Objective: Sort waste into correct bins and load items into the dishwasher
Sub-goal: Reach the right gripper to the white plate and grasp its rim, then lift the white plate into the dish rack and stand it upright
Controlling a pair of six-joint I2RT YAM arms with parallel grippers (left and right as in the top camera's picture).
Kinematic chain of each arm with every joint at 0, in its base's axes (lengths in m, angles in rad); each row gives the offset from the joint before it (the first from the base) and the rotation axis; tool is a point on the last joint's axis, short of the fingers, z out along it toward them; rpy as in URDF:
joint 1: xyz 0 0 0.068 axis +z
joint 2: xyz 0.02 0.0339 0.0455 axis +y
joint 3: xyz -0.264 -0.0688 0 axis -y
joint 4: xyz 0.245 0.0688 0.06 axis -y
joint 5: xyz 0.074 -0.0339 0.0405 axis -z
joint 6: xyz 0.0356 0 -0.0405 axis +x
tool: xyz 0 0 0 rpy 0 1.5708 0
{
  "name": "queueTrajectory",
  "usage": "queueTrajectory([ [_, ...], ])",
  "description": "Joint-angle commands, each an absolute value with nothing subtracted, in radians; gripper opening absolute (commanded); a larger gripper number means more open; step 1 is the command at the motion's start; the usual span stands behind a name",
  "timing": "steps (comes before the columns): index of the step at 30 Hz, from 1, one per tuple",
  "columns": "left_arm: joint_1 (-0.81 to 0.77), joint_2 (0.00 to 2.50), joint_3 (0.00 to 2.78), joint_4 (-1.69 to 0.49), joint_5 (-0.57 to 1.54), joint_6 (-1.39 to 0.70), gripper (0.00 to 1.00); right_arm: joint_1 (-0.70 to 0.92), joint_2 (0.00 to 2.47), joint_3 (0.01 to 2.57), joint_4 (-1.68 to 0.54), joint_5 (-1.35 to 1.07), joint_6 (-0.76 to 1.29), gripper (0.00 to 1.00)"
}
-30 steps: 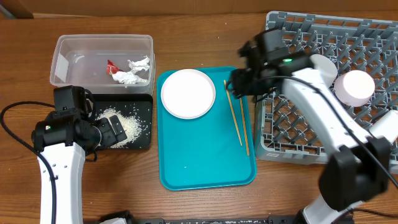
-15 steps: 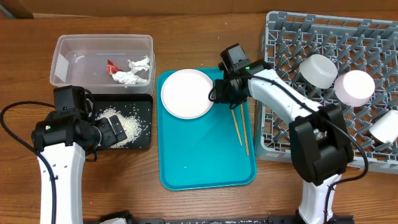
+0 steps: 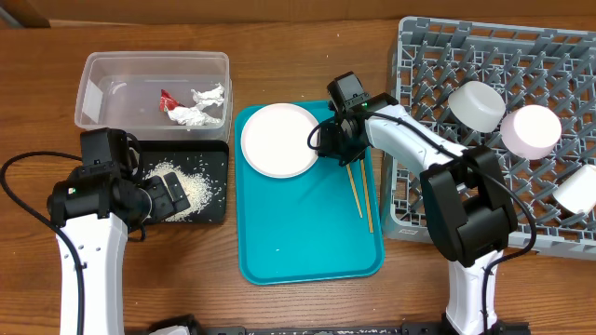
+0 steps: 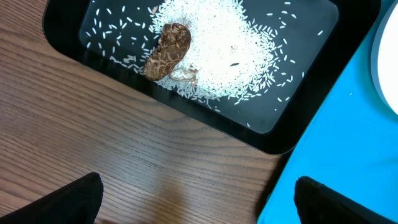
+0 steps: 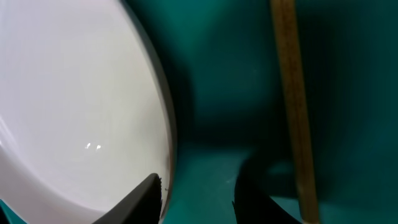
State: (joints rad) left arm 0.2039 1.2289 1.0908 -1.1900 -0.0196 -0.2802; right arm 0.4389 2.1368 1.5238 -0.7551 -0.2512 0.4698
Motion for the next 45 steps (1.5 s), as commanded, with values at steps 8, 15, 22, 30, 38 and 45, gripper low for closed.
queueTrajectory([
  [8, 0.209, 1.230, 1.097, -1.192, -0.023, -0.270, 1.00, 0.434, 2.156, 1.525, -0.820, -0.221, 0.498, 0.04],
  [15, 0.209, 1.230, 1.097, -1.193, -0.023, -0.270, 0.99, 0.395, 2.128, 1.559, -0.940, -0.116, 0.462, 0.04],
  [22, 0.209, 1.230, 1.097, -1.193, -0.023, -0.270, 1.00, 0.334, 1.934, 1.683, -1.024, 0.124, 0.373, 0.04],
  [30, 0.209, 1.230, 1.097, -1.192, -0.023, -0.270, 1.00, 0.212, 1.780, 1.717, -0.875, 0.602, 0.227, 0.04],
  [38, 0.209, 1.230, 1.097, -1.193, -0.022, -0.270, 1.00, 0.127, 1.787, 1.716, -0.783, 1.001, 0.185, 0.04],
  [45, 0.209, 1.230, 1.097, -1.192, -0.023, -0.270, 1.00, 0.120, 1.863, 1.716, -0.794, 0.968, 0.187, 0.04],
])
